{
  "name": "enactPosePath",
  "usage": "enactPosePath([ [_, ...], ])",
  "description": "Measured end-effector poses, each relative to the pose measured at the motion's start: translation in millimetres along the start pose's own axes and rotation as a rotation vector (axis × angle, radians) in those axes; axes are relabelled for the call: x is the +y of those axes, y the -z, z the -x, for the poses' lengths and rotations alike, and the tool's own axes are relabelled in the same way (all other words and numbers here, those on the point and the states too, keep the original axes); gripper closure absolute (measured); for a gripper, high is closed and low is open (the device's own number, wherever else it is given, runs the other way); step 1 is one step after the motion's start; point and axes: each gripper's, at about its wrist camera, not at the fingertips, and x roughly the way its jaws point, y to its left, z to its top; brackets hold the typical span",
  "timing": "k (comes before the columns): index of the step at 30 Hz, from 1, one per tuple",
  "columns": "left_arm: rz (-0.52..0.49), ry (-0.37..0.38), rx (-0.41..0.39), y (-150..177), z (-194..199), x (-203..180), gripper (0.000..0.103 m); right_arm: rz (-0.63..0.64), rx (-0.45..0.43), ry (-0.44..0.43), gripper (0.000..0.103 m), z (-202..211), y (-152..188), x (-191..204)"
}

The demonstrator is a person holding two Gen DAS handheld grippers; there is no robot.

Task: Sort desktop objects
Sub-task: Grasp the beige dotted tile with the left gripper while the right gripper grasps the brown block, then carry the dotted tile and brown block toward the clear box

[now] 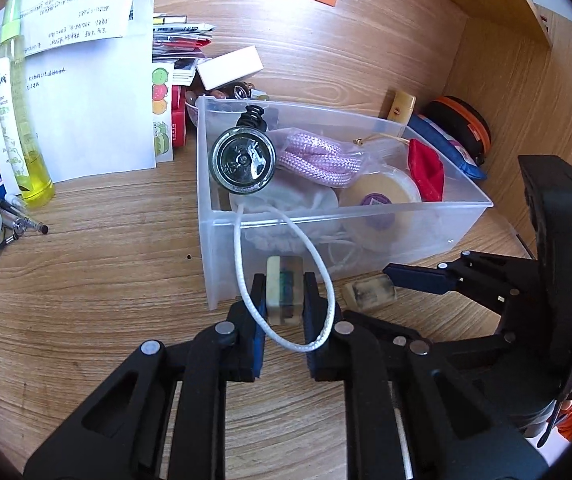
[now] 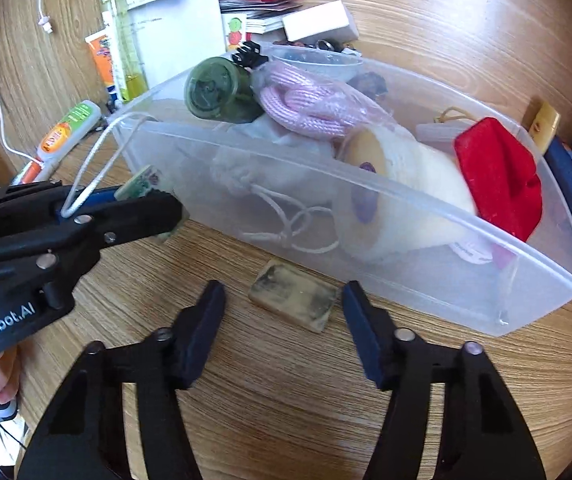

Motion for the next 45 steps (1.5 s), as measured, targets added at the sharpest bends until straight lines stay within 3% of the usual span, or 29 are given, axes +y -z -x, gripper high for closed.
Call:
enactPosePath([
  [11, -0.027, -0.016, 0.005, 5, 8, -7, 0.088, -0.028, -0.008, -0.053, 0.062, 15, 11, -11],
  [22, -0.062, 0.011, -0.01, 8, 19, -31, 0.088, -0.057, -0.112, -0.048, 0.062, 62, 20, -38],
  [30, -0.062, 0.024, -0.058, -7, 24, -40, 0.088, -0.099, -0.186, -0.036, 0.062, 81, 14, -58],
  [45, -0.029, 0.003, -0.121, -40, 25, -33, 0.088, -0.137, -0.248, -0.036, 0.062, 87, -5, -85],
])
